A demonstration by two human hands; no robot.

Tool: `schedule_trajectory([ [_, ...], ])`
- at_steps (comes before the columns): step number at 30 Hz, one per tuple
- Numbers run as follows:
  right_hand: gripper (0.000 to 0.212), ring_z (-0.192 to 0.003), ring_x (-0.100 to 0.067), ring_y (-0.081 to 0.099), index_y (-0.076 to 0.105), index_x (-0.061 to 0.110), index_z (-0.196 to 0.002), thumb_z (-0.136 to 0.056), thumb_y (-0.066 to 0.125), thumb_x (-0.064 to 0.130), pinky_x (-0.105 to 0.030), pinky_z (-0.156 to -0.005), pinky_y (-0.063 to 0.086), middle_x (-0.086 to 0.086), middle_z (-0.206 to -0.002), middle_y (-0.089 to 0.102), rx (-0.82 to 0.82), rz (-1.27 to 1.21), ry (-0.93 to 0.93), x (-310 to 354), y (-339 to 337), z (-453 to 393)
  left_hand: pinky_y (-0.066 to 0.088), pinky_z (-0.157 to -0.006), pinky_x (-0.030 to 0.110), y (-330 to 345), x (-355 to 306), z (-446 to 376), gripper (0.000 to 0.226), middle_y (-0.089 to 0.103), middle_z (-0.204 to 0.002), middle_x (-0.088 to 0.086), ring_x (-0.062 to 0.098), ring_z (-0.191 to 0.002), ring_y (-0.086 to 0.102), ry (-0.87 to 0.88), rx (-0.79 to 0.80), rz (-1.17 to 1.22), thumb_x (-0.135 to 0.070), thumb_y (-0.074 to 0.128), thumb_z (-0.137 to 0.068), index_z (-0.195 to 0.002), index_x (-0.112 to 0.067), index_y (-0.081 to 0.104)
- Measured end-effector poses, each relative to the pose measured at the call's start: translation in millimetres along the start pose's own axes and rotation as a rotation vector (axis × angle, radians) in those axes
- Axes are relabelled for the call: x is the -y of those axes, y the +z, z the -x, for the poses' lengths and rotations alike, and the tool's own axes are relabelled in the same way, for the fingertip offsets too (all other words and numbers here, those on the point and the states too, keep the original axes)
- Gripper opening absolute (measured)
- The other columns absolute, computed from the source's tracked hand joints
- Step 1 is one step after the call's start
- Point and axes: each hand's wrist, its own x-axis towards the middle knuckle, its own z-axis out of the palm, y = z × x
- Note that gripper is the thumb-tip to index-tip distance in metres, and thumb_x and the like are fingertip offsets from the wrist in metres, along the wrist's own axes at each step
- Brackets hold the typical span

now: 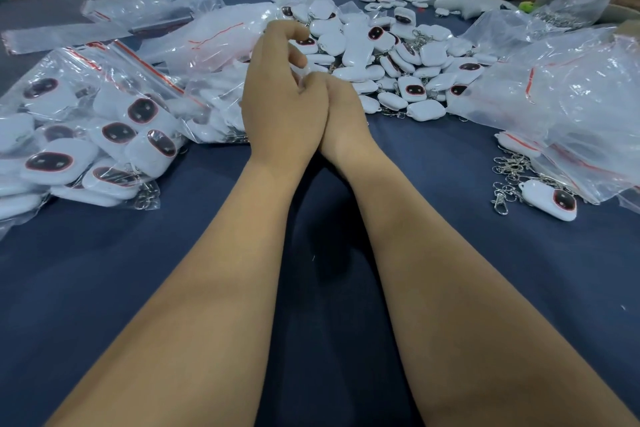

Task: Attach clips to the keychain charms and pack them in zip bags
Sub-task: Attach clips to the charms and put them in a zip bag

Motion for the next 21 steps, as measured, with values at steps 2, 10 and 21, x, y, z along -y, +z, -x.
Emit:
schedule_trajectory([
  [2,0.059,-0.037,-0.003,0.033,0.041,0.022,-0.036,-0.089,0.037,-0.003,-0.016,-0.040,0.029,0.011,-0.039,0.038,0.000,-0.032,-0.036,0.6,-1.4,0.5,0.046,-0.071,0.025,0.4,0.9,-0.6,0.042,0.058,-0.092,-0.005,0.010,-0.077,0.052,-0.028,0.012,0.003,-0.004,0.050,-0.070,-0.097,-0.037,0.047],
  [10,0.034,-0.106,-0.018,0.056,0.066,0.020,-0.107,-0.083,0.049,0.002,-0.033,-0.091,0.045,0.002,-0.111,0.064,-0.388,0.685,-0.262,-1.4,-23.6,-3.7,0.048,-0.074,0.032,4.6,15.4,-3.0,0.019,0.063,-0.102,0.002,0.020,-0.086,0.061,-0.149,0.174,-0.161,-0.010,0.052,-0.082,-0.089,-0.026,0.059],
  [21,0.049,-0.139,-0.028,0.024,0.053,0.029,-0.135,-0.087,0.051,0.017,-0.042,-0.109,0.023,-0.007,-0.146,0.037,-0.271,1.101,-0.019,-10.6,-34.6,-8.7,0.042,-0.070,0.018,5.5,21.6,-7.2,0.029,0.060,-0.097,-0.008,0.008,-0.082,0.054,-0.273,0.092,-0.038,-0.003,0.045,-0.084,-0.096,-0.024,0.061],
])
